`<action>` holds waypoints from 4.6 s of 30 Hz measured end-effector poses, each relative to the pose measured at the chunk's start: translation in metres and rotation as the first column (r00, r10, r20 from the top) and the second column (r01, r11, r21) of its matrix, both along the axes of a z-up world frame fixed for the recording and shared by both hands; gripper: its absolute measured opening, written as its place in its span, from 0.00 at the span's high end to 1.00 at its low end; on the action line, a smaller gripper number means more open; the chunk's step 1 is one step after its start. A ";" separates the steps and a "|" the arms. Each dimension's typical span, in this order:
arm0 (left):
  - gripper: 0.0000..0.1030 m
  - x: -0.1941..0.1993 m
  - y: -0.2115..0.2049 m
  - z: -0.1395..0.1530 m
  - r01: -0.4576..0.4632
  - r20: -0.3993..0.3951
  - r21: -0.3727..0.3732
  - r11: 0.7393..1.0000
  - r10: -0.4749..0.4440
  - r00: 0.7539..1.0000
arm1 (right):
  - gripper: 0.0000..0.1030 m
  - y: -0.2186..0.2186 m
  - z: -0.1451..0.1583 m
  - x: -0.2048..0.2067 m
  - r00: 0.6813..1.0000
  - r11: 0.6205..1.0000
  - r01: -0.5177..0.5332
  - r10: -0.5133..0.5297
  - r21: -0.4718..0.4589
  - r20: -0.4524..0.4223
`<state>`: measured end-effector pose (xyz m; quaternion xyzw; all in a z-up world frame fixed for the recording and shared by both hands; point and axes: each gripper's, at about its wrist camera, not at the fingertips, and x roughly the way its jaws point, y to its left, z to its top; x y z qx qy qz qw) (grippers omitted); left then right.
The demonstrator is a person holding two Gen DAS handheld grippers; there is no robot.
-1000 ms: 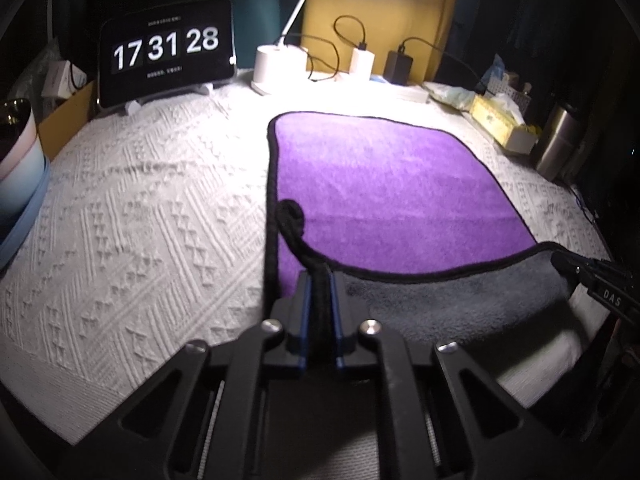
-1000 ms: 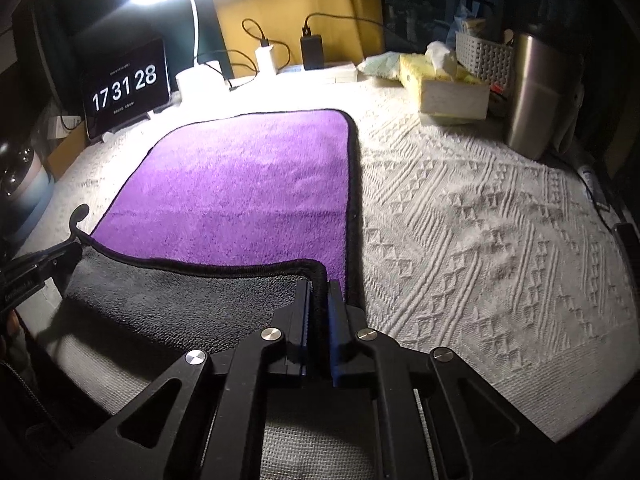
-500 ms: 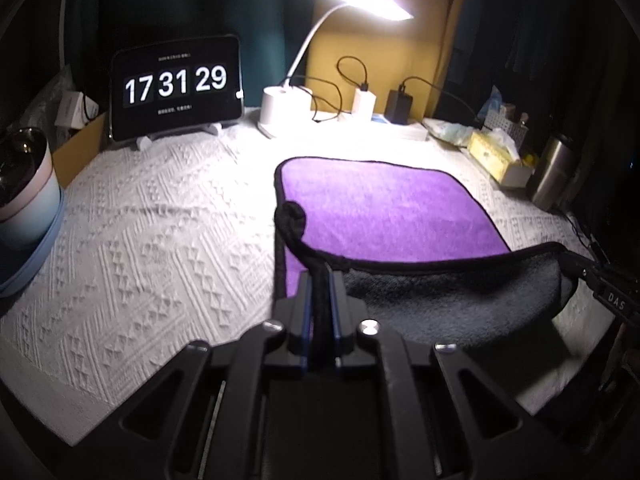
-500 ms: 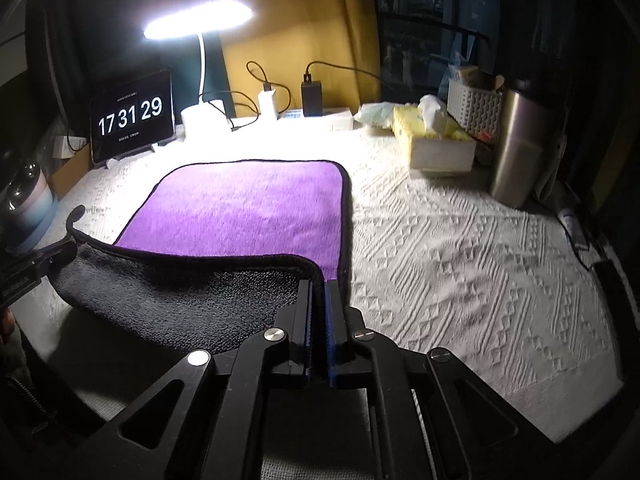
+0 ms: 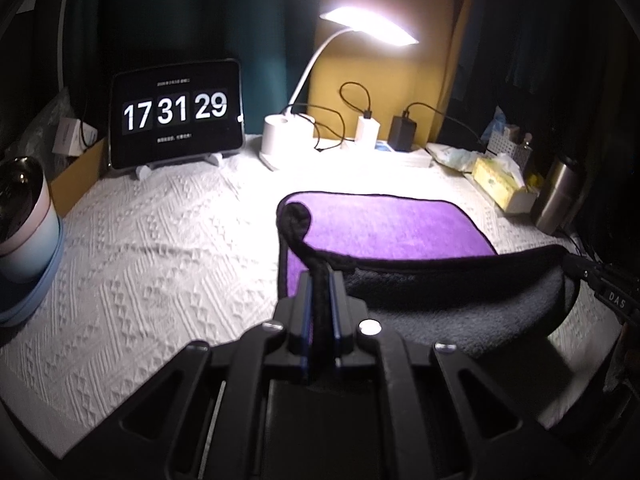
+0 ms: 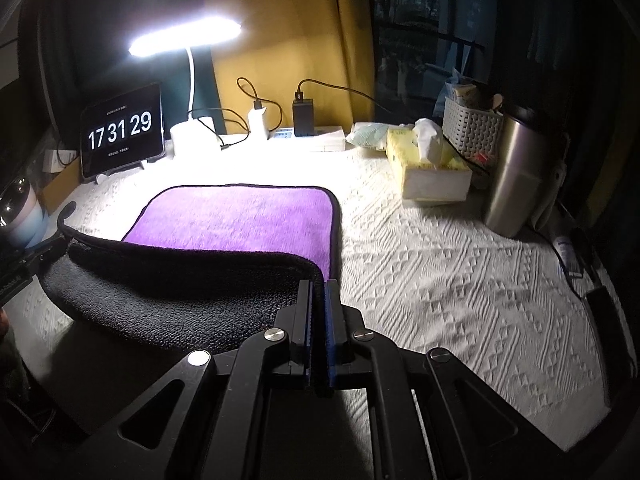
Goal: Fold towel
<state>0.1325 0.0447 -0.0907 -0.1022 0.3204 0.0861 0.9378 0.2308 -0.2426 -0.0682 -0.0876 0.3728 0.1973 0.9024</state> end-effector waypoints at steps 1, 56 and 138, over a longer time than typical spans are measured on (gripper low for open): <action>0.92 0.002 0.001 0.000 0.000 0.001 0.000 1.000 0.000 1.000 | 0.94 0.001 0.000 0.002 1.000 1.000 0.000 0.000 -0.001 0.001; 0.92 0.122 0.037 -0.001 -0.015 -0.004 0.014 1.000 0.015 1.000 | 0.94 0.039 -0.010 0.124 1.000 1.000 -0.022 0.022 -0.018 -0.002; 0.22 0.182 0.054 -0.044 -0.021 -0.198 -0.032 0.999 0.015 0.980 | 0.49 0.058 -0.051 0.180 0.994 0.999 0.000 -0.005 -0.047 -0.113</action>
